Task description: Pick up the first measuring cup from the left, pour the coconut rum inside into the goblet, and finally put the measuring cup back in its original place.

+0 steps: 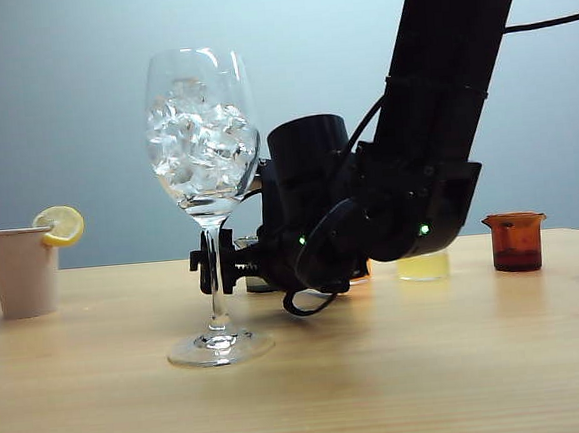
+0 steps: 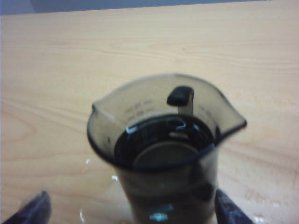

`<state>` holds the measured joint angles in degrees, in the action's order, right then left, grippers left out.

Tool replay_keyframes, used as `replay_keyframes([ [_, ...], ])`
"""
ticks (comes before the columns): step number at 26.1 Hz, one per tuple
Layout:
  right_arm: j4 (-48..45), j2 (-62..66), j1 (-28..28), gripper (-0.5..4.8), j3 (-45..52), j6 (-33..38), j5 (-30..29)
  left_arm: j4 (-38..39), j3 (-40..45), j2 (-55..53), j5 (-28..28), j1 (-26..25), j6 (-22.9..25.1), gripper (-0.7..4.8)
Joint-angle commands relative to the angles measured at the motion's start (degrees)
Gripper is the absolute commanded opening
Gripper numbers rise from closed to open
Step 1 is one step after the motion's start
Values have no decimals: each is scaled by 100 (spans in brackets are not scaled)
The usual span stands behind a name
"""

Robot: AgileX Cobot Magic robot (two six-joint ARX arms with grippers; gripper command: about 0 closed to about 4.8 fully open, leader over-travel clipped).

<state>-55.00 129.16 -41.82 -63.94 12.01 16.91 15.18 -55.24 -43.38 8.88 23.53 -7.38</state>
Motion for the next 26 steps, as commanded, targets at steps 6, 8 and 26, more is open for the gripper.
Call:
replay_keyframes([
  [6,293,-22,-7,458,-256,52,125,-90,-39,11,35,-4,-15,-6],
  [8,295,-22,-15,458,-310,66,160,-92,-39,11,35,-4,-15,-6],
  [26,581,13,9,449,-560,227,426,-90,-39,13,37,-4,-15,-6],
])
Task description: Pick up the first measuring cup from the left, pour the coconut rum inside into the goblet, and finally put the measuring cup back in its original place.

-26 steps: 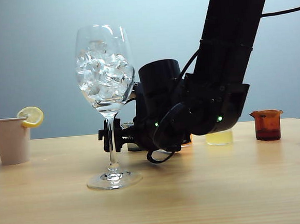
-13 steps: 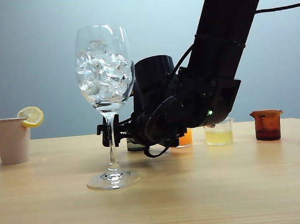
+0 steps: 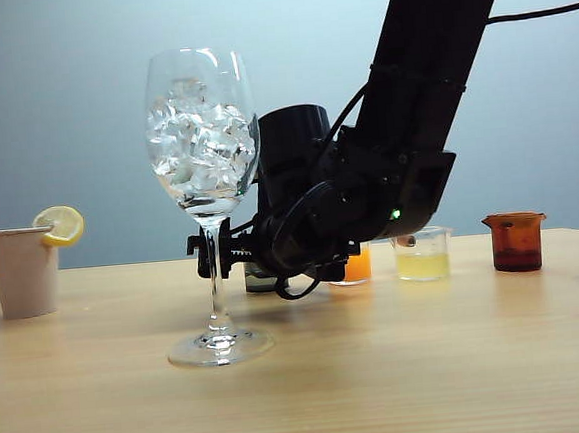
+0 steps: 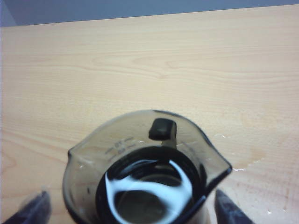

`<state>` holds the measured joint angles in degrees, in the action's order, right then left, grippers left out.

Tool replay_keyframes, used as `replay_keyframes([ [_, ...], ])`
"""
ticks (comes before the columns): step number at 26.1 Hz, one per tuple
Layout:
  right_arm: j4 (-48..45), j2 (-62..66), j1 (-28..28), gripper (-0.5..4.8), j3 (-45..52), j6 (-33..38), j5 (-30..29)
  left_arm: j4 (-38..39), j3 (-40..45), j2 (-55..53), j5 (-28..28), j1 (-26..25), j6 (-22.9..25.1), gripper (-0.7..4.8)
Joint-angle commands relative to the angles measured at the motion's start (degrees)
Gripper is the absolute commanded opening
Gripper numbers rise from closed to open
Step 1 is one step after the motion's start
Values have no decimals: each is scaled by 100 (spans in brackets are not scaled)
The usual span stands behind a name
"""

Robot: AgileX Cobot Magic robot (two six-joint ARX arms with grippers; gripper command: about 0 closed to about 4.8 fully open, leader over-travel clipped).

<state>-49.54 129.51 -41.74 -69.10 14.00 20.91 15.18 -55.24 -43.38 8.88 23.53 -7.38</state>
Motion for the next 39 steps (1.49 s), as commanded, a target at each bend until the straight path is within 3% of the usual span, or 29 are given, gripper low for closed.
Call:
replay_keyframes([
  [1,46,-22,2,449,-44,66,66,-90,-39,13,35,-4,-15,-6],
  [39,87,229,59,448,-299,125,103,-92,-39,11,35,-4,-15,-6],
])
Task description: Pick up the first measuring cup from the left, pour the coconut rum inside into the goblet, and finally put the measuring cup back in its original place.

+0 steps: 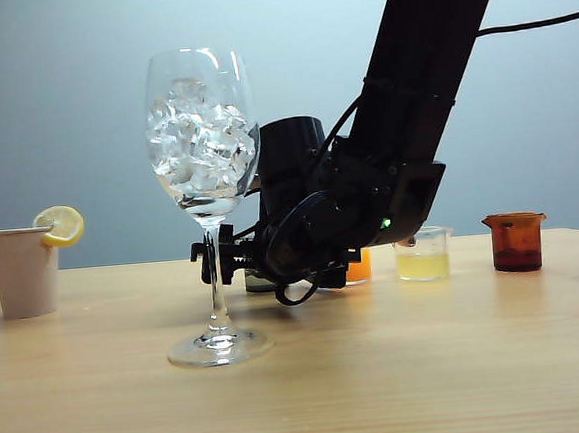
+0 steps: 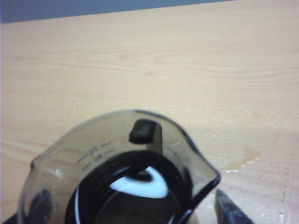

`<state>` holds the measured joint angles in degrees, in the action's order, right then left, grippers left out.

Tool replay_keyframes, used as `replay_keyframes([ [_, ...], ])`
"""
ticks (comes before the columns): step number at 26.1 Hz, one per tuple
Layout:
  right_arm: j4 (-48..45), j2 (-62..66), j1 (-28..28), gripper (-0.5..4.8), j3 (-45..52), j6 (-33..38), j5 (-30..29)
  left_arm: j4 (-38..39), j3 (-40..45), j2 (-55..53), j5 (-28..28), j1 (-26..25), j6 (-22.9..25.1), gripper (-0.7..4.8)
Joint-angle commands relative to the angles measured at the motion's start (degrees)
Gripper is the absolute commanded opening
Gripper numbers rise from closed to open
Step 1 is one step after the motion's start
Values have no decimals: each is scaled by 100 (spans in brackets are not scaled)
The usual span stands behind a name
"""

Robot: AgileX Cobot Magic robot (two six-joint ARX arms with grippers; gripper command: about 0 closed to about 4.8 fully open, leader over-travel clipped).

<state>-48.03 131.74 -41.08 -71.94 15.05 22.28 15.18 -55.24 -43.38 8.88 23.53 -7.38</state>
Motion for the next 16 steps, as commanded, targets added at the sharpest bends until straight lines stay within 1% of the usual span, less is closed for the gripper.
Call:
replay_keyframes([
  [1,-59,7,-4,448,-15,20,-35,-92,-39,11,35,-4,-15,-6],
  [5,-61,7,-4,448,-22,20,-35,-48,-39,13,37,-4,-9,-6],
  [7,-61,7,0,436,-22,20,-35,74,-39,13,39,-4,122,-6],
  [8,-61,7,2,424,-22,20,-35,155,-39,13,39,-4,216,-6],
  [9,-61,7,7,421,-24,20,-35,354,-39,13,42,-4,389,-6],
  [10,-61,7,7,421,-24,20,-35,463,-39,13,39,-4,444,-6],
  [13,-61,7,7,421,-24,20,-37,750,-42,13,37,-4,560,-6],
  [16,-61,7,7,421,-24,20,-37,968,-42,11,42,-4,568,-6],
])
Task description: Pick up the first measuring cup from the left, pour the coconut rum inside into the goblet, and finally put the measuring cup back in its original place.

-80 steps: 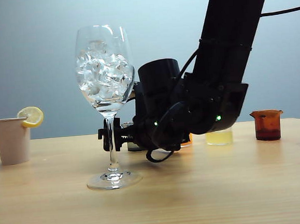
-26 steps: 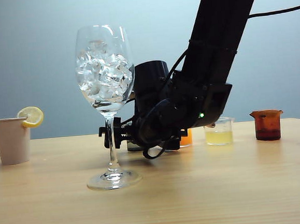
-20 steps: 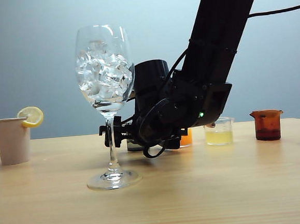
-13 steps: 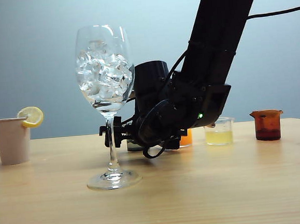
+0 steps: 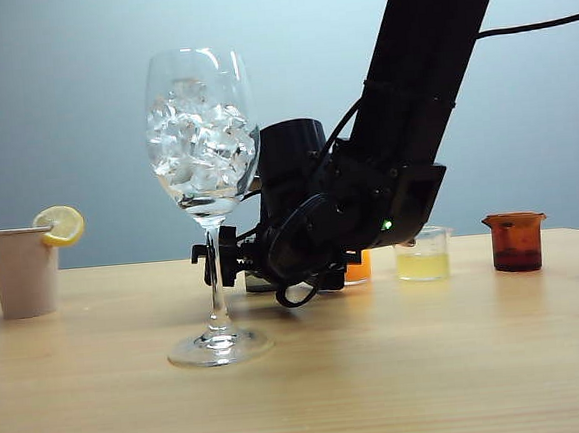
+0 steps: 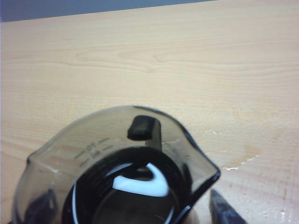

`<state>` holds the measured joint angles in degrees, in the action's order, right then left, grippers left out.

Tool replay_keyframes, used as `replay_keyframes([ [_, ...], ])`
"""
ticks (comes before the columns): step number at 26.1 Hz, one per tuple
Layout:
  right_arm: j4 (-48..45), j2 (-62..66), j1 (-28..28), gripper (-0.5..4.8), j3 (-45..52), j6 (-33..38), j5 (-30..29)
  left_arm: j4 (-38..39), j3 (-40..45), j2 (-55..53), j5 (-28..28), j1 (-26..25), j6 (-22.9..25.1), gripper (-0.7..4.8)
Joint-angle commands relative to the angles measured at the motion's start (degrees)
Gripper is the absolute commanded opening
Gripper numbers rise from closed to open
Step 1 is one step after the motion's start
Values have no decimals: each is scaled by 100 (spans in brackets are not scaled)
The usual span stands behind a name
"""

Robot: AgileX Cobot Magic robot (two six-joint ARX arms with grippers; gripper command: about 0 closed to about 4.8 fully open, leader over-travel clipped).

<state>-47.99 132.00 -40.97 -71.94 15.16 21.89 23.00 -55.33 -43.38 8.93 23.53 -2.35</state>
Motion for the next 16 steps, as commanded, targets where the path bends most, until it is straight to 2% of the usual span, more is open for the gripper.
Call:
replay_keyframes([
  [1,-66,-20,-4,421,-24,9,2,264,-33,11,39,-4,66,-6],
  [3,-66,-20,-4,421,-24,9,4,389,-33,11,72,-4,68,-6],
  [6,-63,-20,-4,421,-59,9,4,629,-33,11,188,-4,319,-6],
  [16,-44,-17,24,421,-116,9,7,697,-33,11,431,-4,409,-6],
])
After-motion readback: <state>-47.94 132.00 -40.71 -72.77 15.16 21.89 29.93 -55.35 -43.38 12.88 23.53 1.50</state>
